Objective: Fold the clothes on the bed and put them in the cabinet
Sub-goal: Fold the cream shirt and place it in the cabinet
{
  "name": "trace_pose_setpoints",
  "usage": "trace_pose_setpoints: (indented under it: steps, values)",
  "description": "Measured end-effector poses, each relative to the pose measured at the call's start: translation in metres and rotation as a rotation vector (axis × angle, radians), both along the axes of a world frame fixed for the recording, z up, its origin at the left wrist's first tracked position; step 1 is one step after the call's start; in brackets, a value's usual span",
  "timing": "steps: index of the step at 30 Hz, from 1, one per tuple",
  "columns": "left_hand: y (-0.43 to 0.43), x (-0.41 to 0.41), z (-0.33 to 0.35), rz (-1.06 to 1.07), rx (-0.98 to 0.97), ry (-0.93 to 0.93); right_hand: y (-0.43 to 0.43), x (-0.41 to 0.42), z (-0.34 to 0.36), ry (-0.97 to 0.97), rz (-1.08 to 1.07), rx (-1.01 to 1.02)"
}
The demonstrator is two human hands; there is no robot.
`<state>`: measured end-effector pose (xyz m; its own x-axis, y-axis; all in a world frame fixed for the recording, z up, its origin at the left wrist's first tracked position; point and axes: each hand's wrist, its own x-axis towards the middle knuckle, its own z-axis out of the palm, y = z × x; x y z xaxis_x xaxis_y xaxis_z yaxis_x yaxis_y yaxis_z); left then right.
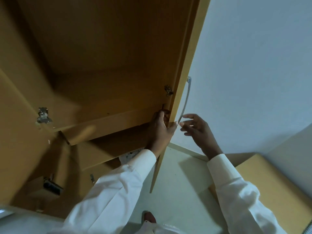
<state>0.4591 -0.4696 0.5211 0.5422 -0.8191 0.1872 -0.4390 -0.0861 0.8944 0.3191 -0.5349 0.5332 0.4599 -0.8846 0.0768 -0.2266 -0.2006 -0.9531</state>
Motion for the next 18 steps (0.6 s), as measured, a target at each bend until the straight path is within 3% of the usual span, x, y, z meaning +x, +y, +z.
trace_pose_setpoints:
  steps: [3,9,18]
  values:
    - [0.008,0.019,-0.003,0.027,-0.043,-0.034,-0.007,0.02,0.016,-0.042,0.121,-0.126]
    - [0.022,0.053,0.003,0.204,-0.051,-0.035,-0.026,0.067,0.018,-0.032,0.275,-0.172]
    - [0.023,0.106,0.015,0.324,-0.106,0.147,-0.052,0.146,0.005,-0.023,0.438,-0.172]
